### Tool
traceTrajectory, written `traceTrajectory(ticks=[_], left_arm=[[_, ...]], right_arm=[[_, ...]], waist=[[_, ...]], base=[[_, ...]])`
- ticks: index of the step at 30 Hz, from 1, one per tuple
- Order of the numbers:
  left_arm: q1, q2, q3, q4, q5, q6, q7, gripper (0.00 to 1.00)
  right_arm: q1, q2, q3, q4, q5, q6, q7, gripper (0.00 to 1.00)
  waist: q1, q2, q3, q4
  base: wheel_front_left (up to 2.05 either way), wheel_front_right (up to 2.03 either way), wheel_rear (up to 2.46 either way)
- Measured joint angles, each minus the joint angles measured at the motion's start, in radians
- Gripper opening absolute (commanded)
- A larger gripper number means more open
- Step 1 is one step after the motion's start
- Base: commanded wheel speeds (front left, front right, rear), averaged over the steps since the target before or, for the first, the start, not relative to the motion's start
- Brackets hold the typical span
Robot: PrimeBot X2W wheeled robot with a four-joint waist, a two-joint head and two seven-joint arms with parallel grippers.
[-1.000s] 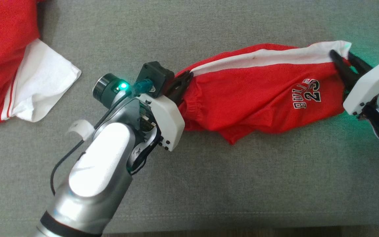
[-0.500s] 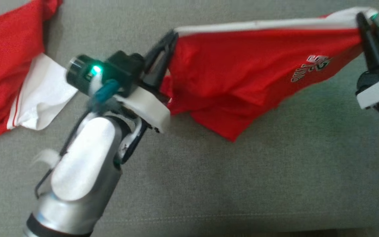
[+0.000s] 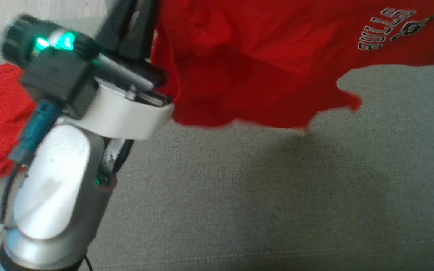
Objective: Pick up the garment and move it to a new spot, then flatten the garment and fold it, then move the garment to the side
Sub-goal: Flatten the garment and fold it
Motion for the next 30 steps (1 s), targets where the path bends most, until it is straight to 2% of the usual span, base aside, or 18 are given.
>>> traceTrajectory(ticks=[7, 13, 18, 19, 24, 30], left_arm=[[-0.036, 0.006, 0.009, -0.027, -0.002, 0.003, 0.039, 0.0], [-0.071, -0.002, 0.004, 0.062, -0.042, -0.02, 0.061, 0.0], [-0.201, -0.048, 0.003, 0.255, -0.068, -0.05, 0.024, 0.0], [-0.285, -0.071, 0.007, 0.362, -0.074, -0.062, -0.016, 0.0], [-0.494, -0.112, 0.043, 0.652, -0.081, -0.065, -0.146, 0.0], [-0.659, -0.137, 0.087, 0.89, -0.081, -0.063, -0.186, 0.0]], right_arm=[[0.0, 0.02, -0.039, -0.08, -0.014, 0.0, 0.087, 0.0], [-0.009, 0.038, -0.03, -0.047, 0.0, 0.0, 0.118, 0.0], [-0.124, 0.035, 0.012, 0.112, 0.042, 0.0, 0.101, 0.0], [-0.21, 0.034, 0.035, 0.198, 0.057, 0.0, 0.076, 0.0], [-0.465, 0.035, 0.13, 0.432, 0.073, 0.0, -0.029, 0.0], [-0.711, 0.076, 0.26, 0.712, 0.082, 0.0, -0.21, 0.0]], waist=[[0.0, 0.0, -0.026, -0.016], [0.0, 0.0, -0.002, -0.022], [0.0, 0.0, 0.047, -0.023], [0.0, 0.0, 0.072, -0.023], [0.0, 0.0, 0.129, -0.03], [0.0, 0.0, 0.175, -0.057]], base=[[0.0, 0.0, 0.0], [0.0, 0.0, 0.0], [0.0, 0.0, 0.0], [0.0, 0.0, 0.0], [0.0, 0.0, 0.0], [0.0, 0.0, 0.0]])
